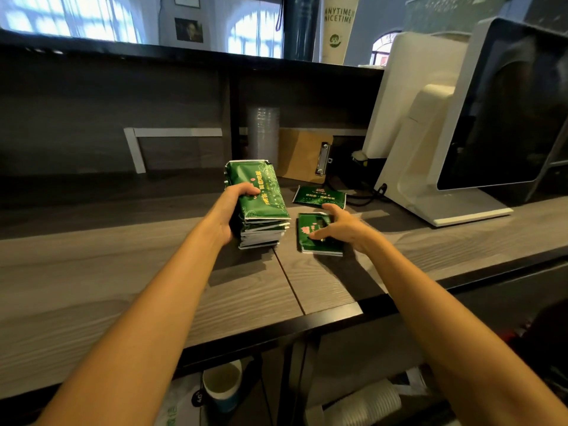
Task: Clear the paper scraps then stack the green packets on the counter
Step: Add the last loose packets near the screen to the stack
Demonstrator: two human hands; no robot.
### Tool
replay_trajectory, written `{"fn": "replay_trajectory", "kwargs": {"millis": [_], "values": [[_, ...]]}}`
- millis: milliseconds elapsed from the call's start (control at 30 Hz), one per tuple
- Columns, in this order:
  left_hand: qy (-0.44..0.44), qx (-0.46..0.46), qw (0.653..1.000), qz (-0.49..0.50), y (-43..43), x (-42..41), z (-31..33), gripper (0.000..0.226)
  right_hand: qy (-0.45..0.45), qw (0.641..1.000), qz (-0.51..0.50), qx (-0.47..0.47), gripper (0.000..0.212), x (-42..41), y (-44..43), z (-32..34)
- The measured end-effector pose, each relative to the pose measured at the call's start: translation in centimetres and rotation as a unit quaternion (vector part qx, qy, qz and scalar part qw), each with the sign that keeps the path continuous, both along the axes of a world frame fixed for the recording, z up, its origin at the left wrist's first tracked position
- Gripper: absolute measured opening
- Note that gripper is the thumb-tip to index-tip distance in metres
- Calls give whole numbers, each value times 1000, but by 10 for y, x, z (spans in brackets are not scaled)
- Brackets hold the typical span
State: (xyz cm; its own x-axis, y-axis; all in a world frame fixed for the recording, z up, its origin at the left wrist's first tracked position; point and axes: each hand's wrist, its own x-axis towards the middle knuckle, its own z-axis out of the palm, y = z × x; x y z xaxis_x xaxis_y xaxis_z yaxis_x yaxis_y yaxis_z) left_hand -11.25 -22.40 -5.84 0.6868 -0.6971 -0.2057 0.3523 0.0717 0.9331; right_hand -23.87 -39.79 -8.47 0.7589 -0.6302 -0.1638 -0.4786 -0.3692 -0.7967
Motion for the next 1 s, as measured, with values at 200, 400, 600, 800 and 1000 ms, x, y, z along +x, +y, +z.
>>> {"fn": "replay_trajectory", "kwargs": {"millis": [200, 400, 600, 800, 1000], "values": [[4, -20, 1000, 22, 11, 10, -4, 17, 63, 993, -11, -104, 84, 21, 18, 0], [8, -66, 997, 41, 23, 29, -10, 19, 169, 958, -49, -226, 92, 30, 21, 0], [-13, -54, 997, 50, 22, 29, -9, 14, -86, 992, -84, 27, 38, 45, 28, 3], [-18, -40, 995, 92, 24, 33, -10, 19, -330, 926, -94, 159, 31, 50, 41, 32], [-34, -20, 992, 116, 22, 42, -15, 79, -308, 942, 30, 130, 36, 55, 70, 40]]}}
